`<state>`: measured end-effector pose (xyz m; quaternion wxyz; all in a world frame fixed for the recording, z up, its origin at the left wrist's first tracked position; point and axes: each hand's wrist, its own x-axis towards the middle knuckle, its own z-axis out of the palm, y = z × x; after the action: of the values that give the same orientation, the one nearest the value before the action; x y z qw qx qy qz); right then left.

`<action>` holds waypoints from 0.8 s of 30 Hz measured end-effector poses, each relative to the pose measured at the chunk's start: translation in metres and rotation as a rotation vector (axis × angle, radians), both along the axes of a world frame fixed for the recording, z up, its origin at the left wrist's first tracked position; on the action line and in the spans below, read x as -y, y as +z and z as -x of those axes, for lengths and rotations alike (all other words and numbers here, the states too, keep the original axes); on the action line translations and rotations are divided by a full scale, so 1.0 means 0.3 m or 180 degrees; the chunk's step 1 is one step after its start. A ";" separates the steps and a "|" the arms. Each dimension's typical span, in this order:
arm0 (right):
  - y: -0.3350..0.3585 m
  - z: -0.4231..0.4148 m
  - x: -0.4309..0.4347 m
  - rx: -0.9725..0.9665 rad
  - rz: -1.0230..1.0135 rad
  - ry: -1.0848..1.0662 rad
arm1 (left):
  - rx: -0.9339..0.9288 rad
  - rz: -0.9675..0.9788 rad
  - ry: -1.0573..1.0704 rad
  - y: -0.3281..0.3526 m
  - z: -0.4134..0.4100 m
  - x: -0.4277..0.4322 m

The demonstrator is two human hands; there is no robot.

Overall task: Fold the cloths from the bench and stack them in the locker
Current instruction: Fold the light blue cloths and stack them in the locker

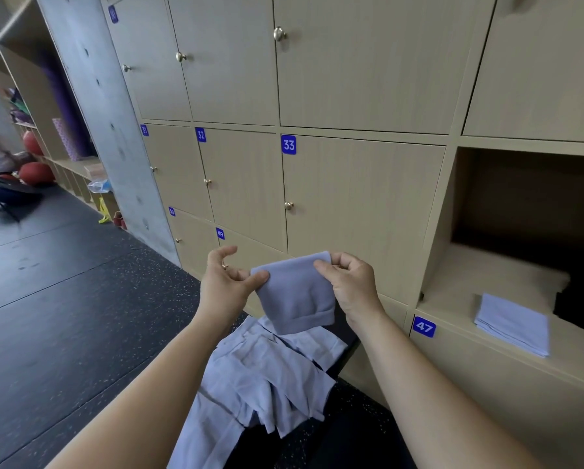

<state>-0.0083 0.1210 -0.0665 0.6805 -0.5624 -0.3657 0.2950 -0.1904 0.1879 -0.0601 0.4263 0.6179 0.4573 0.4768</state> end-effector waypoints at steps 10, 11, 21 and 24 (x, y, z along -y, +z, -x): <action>0.055 -0.013 0.004 0.0199 -0.0091 0.0103 | -0.0760 -0.0172 -0.0693 0.060 0.017 0.006; 0.061 -0.012 0.004 0.0223 -0.0095 0.0144 | -0.0635 0.0006 -0.0865 0.073 0.016 0.010; 0.089 0.005 0.030 0.0419 0.0176 0.0816 | -0.0824 -0.0327 -0.1194 0.111 -0.058 0.007; 0.074 -0.037 0.065 0.0263 0.0595 0.1166 | -0.0075 0.0080 -0.1224 0.112 -0.046 0.010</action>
<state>0.0028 0.1015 -0.0444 0.5447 -0.5588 -0.4604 0.4231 -0.1766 0.1850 -0.0264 0.5117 0.6941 0.3417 0.3736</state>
